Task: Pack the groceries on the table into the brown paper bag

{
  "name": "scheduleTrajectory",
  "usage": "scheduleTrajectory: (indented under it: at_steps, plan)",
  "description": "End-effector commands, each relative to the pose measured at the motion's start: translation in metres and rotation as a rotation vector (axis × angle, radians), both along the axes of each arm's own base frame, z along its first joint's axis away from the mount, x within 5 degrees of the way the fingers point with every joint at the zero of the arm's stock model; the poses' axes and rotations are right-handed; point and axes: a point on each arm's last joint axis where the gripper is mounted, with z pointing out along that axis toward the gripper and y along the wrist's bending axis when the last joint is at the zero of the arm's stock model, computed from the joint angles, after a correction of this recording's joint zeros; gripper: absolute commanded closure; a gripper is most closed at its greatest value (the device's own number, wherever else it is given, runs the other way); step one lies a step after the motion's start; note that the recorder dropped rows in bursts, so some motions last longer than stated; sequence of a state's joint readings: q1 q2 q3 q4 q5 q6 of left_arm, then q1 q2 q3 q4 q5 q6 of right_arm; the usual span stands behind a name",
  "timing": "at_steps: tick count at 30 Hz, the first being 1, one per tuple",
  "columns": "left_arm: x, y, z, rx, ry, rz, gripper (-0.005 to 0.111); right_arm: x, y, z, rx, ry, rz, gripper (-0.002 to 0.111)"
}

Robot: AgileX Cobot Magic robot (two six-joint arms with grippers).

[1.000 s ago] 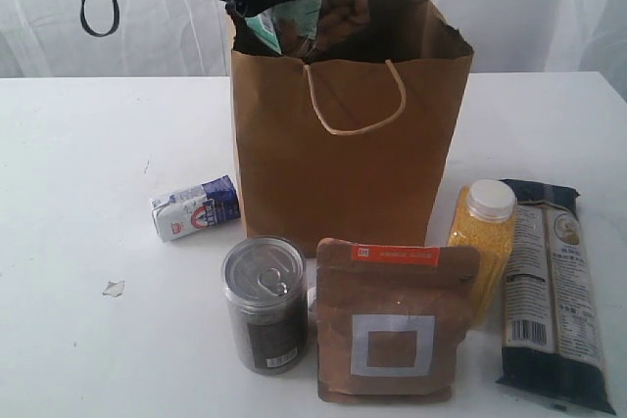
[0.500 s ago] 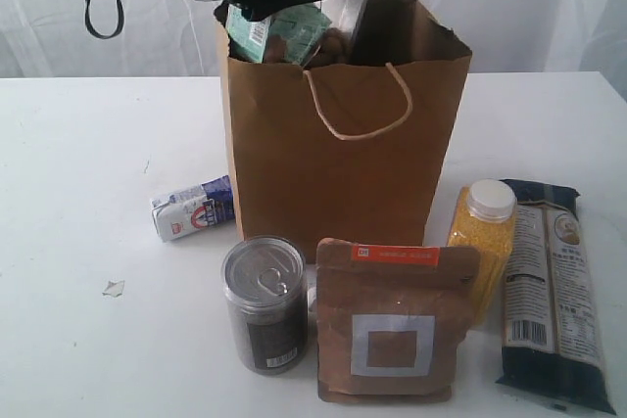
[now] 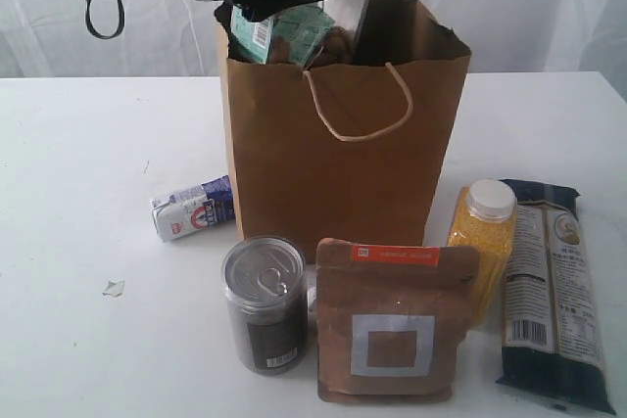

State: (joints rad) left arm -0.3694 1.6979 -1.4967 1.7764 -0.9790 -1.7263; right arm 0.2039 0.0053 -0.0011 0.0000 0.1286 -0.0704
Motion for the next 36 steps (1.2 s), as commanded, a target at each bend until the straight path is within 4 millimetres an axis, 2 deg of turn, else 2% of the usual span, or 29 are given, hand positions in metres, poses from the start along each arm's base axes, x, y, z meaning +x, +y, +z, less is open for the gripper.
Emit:
scheduleTrajectory:
  at_steps: [1,14,33,35,36]
  plan:
    - [-0.0028,-0.0004,0.0112,-0.039,-0.014,0.005,0.002,-0.0003,-0.0004,0.0008,-0.002,-0.015,-0.006,0.108]
    - [-0.0057,-0.0086,0.0112,-0.027,-0.041,0.006,0.001,-0.0003,-0.0004,0.0008,-0.002,-0.015,-0.006,0.108]
    - [-0.0052,-0.0086,0.0128,-0.044,-0.046,0.011,0.001,-0.0003,-0.0004,0.0008,-0.002,-0.015,-0.006,0.108]
    - [0.0023,-0.0075,0.0066,-0.011,-0.062,0.061,0.001,-0.0003,-0.0004,0.0008,-0.002,-0.015,-0.006,0.108]
    - [0.0006,-0.0094,0.0055,-0.026,-0.04,0.03,0.001,-0.0003,-0.0004,0.0008,-0.002,-0.015,-0.006,0.108]
